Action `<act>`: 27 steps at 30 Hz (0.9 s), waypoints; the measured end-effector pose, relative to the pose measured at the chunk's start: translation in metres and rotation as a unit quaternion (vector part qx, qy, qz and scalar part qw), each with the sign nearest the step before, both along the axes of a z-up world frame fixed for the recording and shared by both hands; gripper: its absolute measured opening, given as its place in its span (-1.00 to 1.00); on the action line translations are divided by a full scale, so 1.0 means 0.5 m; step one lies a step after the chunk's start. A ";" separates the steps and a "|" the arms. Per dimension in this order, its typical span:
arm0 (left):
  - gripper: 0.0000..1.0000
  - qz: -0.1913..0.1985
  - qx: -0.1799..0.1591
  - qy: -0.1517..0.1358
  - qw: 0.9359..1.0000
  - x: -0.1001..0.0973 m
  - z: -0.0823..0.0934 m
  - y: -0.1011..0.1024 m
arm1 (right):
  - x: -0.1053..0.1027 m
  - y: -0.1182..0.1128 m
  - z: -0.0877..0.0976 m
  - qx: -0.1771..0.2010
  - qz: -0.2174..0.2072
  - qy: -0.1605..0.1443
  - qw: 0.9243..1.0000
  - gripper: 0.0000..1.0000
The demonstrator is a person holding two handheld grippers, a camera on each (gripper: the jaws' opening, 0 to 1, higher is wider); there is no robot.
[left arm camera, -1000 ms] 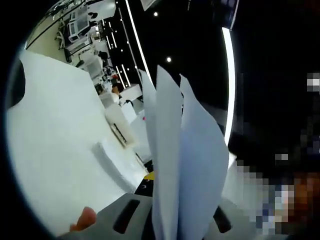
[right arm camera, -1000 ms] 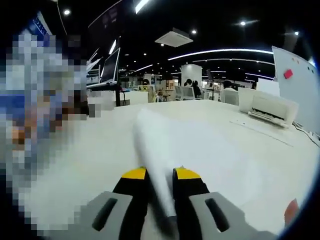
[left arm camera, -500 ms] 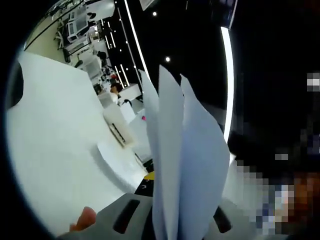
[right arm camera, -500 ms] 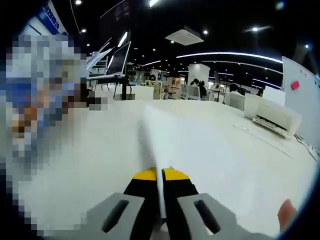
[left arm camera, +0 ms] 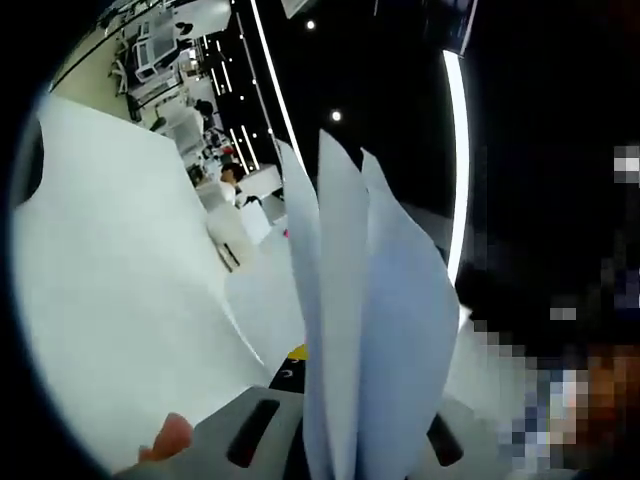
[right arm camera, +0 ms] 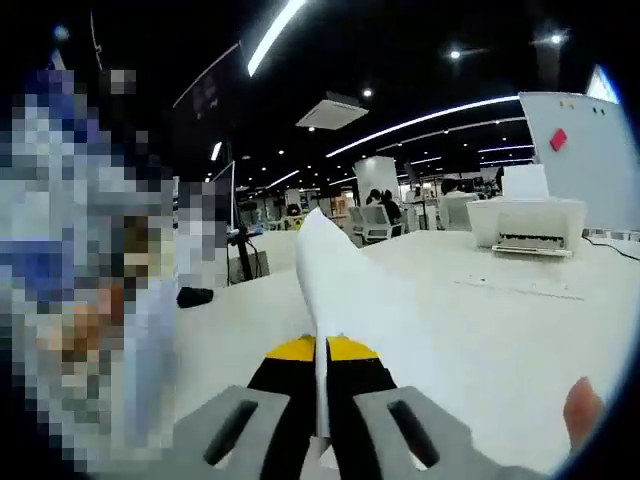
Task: Organize the stack of printing papers by aligning and flattening the scattered papers on the table
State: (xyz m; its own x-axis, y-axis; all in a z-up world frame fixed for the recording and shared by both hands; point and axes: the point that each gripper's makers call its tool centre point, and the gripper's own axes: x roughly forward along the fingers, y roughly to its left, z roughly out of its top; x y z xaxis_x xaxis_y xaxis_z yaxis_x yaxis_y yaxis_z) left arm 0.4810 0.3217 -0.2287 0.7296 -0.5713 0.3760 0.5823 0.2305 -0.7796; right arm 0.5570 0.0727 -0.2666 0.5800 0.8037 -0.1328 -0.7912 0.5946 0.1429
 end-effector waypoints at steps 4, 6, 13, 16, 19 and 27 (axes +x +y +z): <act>-0.88 0.000 -0.001 0.001 1.000 0.003 -0.004 -0.003 | -0.015 -0.010 0.039 0.008 -0.002 -0.013 1.000 -1.00; -0.88 -0.002 -0.002 0.001 1.000 0.004 -0.005 -0.006 | -0.020 -0.013 0.051 0.008 -0.001 -0.019 1.000 -1.00; -0.88 -0.007 -0.007 0.003 1.000 0.012 -0.017 -0.020 | -0.032 -0.022 0.082 0.008 0.002 -0.033 0.999 -1.00; -0.88 -0.007 -0.008 0.007 1.000 0.015 -0.028 -0.025 | -0.037 -0.023 0.089 0.008 0.004 -0.034 0.999 -1.00; -0.88 -0.006 -0.006 0.009 1.000 0.014 -0.038 -0.035 | -0.041 -0.027 0.096 0.005 0.008 -0.037 0.999 -1.00; -0.88 0.002 0.001 0.006 1.000 0.018 -0.051 -0.056 | -0.053 -0.058 0.161 0.028 0.016 -0.035 0.999 -1.00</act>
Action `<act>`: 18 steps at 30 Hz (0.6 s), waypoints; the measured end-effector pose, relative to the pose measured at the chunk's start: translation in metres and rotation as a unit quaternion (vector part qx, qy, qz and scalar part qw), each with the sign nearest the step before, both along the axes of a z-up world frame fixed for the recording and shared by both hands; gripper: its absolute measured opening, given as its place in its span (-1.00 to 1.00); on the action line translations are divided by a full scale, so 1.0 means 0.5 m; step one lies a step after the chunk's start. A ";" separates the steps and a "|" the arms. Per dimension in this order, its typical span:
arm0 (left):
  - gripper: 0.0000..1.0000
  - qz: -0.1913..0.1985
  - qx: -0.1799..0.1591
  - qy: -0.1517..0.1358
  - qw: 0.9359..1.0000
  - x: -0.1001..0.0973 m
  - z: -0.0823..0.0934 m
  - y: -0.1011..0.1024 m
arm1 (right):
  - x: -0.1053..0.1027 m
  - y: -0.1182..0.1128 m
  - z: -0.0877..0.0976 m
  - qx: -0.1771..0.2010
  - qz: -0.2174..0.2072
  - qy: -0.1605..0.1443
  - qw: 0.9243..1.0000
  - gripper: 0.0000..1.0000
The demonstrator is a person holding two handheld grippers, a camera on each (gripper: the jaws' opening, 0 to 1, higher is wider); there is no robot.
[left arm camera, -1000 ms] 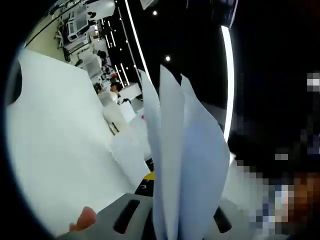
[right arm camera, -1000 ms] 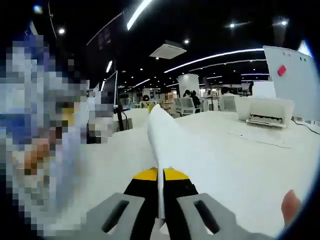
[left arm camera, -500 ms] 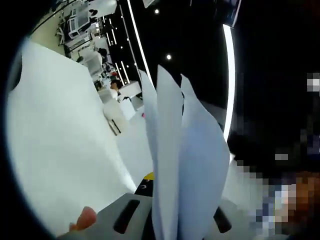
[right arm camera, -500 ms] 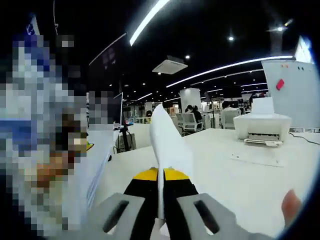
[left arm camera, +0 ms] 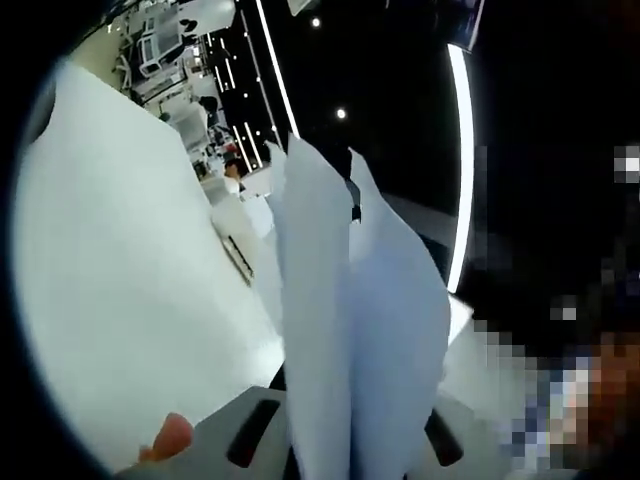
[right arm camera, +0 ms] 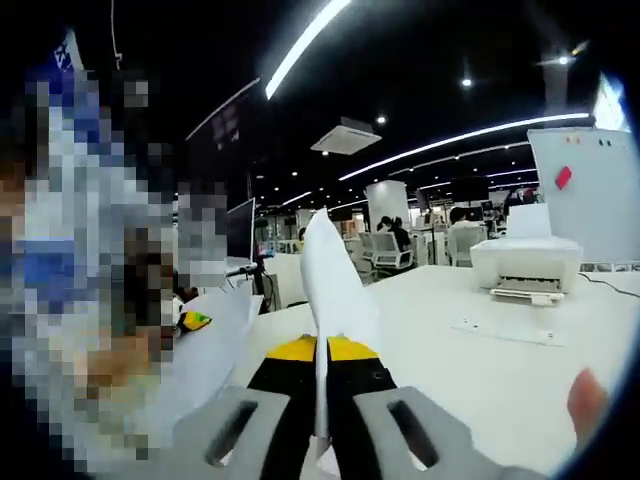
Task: Organize the stack of printing papers by aligning and flattening the scattered papers on the table
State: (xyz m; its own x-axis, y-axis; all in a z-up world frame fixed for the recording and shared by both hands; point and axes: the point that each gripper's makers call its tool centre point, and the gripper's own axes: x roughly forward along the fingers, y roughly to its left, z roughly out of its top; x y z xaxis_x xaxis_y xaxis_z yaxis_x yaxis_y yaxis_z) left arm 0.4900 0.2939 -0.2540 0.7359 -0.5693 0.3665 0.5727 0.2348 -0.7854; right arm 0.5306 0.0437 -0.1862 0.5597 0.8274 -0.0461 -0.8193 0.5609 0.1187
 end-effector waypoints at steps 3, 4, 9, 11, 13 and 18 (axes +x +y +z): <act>-0.88 0.002 0.002 0.003 1.000 0.005 -0.012 -0.009 | -0.012 -0.009 0.033 0.012 0.005 -0.011 1.000 -1.00; -0.88 0.004 0.004 0.005 1.000 0.007 -0.017 -0.010 | -0.016 -0.012 0.043 0.016 0.007 -0.011 1.000 -1.00; -0.88 0.022 0.018 0.008 1.000 0.012 -0.031 0.000 | -0.039 -0.012 0.080 0.026 0.016 -0.018 0.999 -1.00; -0.88 0.024 0.015 0.020 0.999 0.015 -0.040 0.007 | -0.050 -0.006 0.093 0.034 0.022 -0.018 0.999 -1.00; -0.88 0.025 0.014 0.021 0.999 0.015 -0.043 0.009 | -0.064 0.004 0.109 0.051 0.033 -0.013 0.998 -1.00; -0.88 0.021 0.008 0.021 1.000 0.012 -0.049 0.014 | -0.101 0.025 0.144 0.083 0.041 0.003 0.996 -1.00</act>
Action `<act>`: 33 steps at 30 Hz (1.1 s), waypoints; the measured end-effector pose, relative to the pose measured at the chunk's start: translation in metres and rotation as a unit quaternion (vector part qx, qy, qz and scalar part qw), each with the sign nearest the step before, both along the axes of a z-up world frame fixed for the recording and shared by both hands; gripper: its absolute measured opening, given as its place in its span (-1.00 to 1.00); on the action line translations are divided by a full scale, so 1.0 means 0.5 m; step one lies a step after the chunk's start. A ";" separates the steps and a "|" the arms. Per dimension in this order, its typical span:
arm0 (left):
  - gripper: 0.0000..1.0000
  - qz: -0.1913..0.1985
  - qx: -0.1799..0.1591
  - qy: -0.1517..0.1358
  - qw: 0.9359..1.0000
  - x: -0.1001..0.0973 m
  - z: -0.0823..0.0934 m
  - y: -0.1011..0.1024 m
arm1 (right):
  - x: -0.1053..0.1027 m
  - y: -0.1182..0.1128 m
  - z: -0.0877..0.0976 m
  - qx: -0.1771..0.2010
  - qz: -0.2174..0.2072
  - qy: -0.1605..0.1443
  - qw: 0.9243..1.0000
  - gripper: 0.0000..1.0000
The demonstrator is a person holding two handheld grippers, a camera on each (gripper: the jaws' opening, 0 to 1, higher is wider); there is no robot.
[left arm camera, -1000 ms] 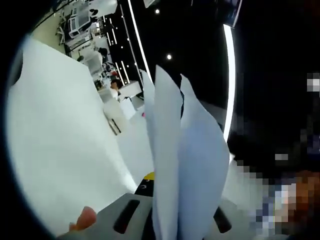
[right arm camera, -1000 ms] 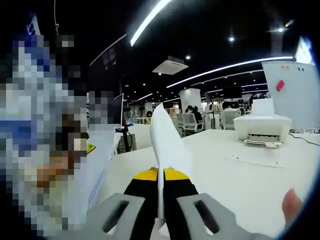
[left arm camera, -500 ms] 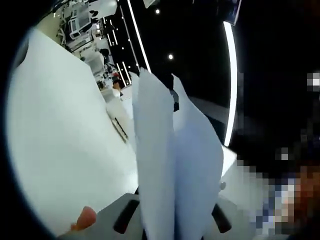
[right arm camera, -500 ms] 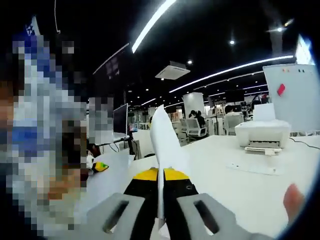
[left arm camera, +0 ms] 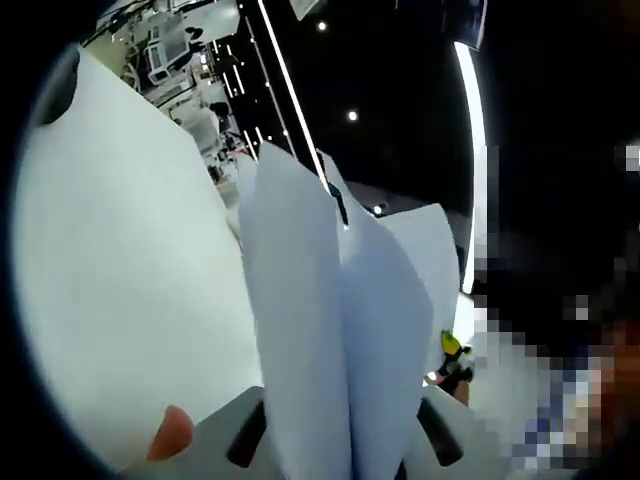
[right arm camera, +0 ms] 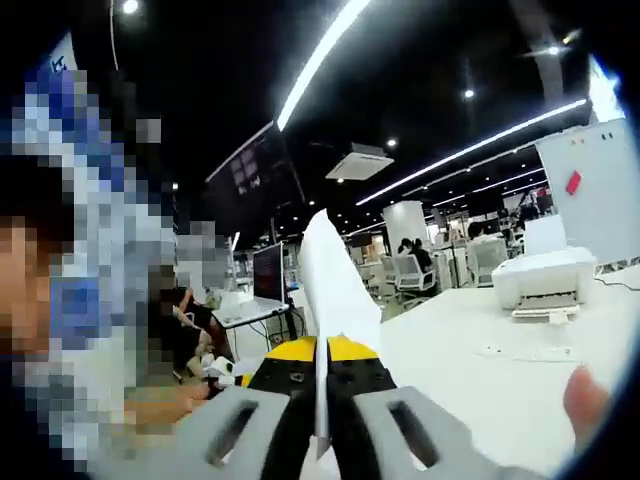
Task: Organize the stack of printing papers by aligning and flattening the scattered papers on the table
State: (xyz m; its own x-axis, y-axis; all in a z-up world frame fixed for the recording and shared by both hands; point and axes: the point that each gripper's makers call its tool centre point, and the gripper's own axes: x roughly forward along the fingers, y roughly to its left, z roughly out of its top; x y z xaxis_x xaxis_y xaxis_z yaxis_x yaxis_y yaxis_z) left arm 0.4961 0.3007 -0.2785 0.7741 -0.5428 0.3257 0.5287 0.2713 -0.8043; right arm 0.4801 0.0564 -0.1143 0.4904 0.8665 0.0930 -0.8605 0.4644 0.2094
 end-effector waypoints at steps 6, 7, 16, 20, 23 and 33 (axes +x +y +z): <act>-0.88 -0.005 -0.013 0.006 1.000 0.006 -0.004 0.010 | -0.049 0.019 0.025 0.018 0.017 0.005 1.000 -1.00; -0.88 -0.005 -0.019 0.007 1.000 0.006 -0.005 0.014 | -0.052 0.019 0.026 0.018 0.018 0.005 1.000 -1.00; -0.88 -0.014 -0.030 0.024 0.999 0.012 -0.014 0.011 | -0.110 0.040 0.053 0.040 0.050 0.032 0.997 -1.00; -0.88 -0.017 -0.039 0.026 0.999 0.015 -0.015 0.015 | -0.129 0.068 0.031 0.032 0.060 0.043 0.997 -1.00; -0.88 -0.018 -0.047 0.029 0.998 0.014 -0.015 0.017 | -0.142 0.093 0.001 0.019 0.070 0.056 0.996 -1.00; -0.88 -0.024 -0.054 0.021 0.998 0.012 -0.010 0.019 | -0.161 0.121 -0.009 0.064 0.106 0.101 0.987 -1.00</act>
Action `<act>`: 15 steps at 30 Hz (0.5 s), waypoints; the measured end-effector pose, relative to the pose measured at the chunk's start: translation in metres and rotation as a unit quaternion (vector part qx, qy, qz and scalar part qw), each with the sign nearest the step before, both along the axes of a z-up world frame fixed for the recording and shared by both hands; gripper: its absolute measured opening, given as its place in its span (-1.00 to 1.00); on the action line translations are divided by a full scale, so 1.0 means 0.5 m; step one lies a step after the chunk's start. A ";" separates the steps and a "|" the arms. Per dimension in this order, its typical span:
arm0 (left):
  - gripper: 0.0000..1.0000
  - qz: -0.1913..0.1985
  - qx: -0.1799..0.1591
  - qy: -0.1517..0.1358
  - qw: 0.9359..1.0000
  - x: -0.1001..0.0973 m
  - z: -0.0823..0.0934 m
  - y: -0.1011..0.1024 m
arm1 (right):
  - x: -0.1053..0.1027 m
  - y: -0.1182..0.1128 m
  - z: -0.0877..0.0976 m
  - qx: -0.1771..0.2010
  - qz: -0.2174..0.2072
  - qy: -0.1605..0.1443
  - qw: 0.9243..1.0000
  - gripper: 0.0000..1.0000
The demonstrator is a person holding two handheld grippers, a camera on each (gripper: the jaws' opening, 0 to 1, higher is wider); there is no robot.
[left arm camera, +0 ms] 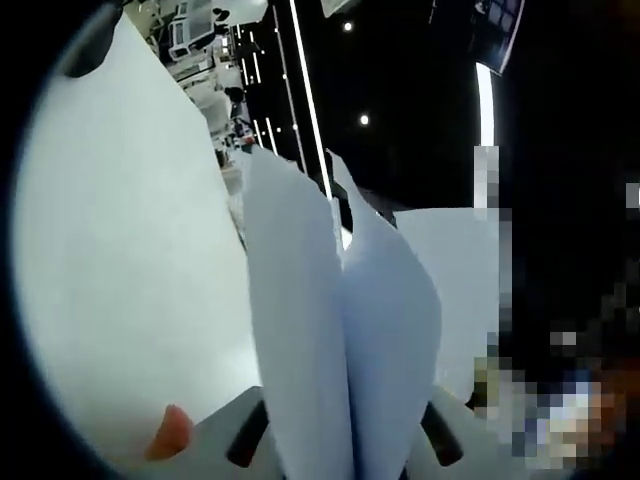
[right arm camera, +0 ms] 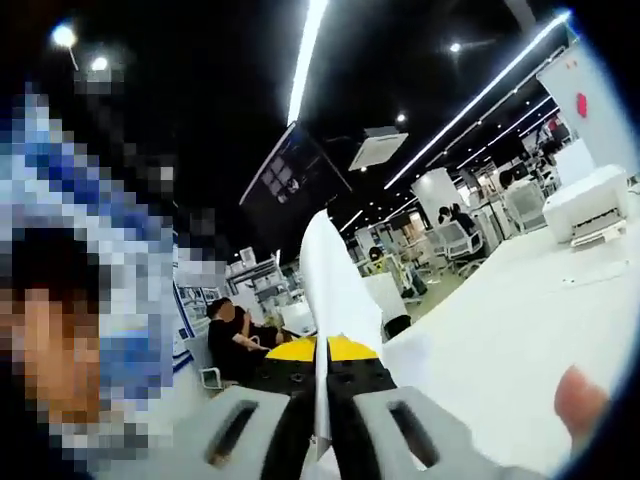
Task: Organize the stack of printing papers by aligning and flattening the scattered papers on the table
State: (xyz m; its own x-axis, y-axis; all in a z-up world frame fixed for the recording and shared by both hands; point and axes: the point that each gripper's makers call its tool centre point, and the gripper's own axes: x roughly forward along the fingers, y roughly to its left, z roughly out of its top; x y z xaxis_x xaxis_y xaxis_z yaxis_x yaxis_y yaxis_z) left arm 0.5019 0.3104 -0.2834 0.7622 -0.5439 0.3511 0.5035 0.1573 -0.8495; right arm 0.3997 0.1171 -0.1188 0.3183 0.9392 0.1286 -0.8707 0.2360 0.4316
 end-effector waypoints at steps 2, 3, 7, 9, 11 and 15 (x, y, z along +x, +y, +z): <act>-0.88 0.000 0.002 -0.004 1.000 -0.001 0.002 -0.001 | 0.007 0.006 -0.021 -0.003 -0.001 0.012 1.000 -1.00; -0.88 -0.001 0.003 -0.005 1.000 -0.002 0.002 -0.001 | 0.010 0.010 -0.032 -0.008 -0.002 0.014 1.000 -1.00; -0.88 -0.001 0.006 -0.011 1.000 -0.005 0.005 -0.003 | 0.022 0.011 -0.079 -0.015 -0.006 0.038 0.999 -1.00; -0.88 0.000 0.004 -0.011 1.000 -0.007 0.005 -0.003 | 0.030 0.009 -0.094 -0.009 -0.008 0.046 0.999 -1.00; -0.88 -0.001 0.002 -0.012 1.000 -0.008 0.006 -0.003 | 0.035 0.006 -0.111 -0.007 -0.011 0.056 0.998 -1.00; -0.88 -0.003 0.004 -0.013 1.000 -0.010 0.007 -0.007 | 0.060 -0.014 -0.125 -0.004 -0.023 0.068 0.997 -1.00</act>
